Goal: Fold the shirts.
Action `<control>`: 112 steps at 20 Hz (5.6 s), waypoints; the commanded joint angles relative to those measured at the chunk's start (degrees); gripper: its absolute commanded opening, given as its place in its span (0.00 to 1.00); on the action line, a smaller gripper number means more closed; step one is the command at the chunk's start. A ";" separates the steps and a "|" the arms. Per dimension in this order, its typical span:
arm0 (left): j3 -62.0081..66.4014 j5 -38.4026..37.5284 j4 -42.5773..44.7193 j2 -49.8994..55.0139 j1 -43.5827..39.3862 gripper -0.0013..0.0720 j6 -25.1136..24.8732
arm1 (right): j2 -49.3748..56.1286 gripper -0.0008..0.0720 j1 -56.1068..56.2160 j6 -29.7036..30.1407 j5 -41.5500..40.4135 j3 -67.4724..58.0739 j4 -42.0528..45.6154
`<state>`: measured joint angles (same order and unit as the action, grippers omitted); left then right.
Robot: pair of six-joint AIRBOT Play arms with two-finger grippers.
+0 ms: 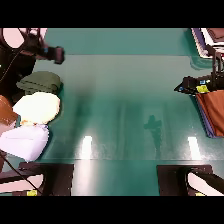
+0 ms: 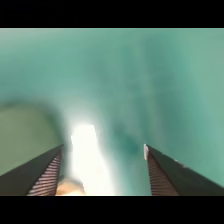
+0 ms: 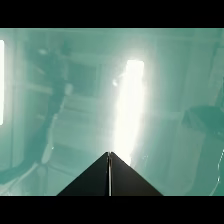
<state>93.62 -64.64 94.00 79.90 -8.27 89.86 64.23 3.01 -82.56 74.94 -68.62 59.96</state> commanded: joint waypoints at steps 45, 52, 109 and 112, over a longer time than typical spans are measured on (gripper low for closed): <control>9.77 -7.30 -6.16 5.75 -23.89 0.73 1.46 | 0.02 0.04 0.00 -0.28 9.18 -35.26 0.20; -12.85 1.60 -26.82 5.81 0.02 0.66 -2.71 | 1.95 0.04 0.02 -0.33 9.42 -35.21 -0.07; 11.28 -0.52 -25.09 -17.53 1.42 0.05 -7.82 | -6.58 0.03 2.19 -0.26 -7.91 -17.11 7.69; 17.00 -0.50 -25.73 -24.37 1.42 0.05 -7.72 | -13.29 0.03 -0.52 -0.26 -4.46 -23.96 7.69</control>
<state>105.30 -65.63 67.70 62.02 -6.94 82.04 57.54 4.93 -82.78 67.59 -85.93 65.67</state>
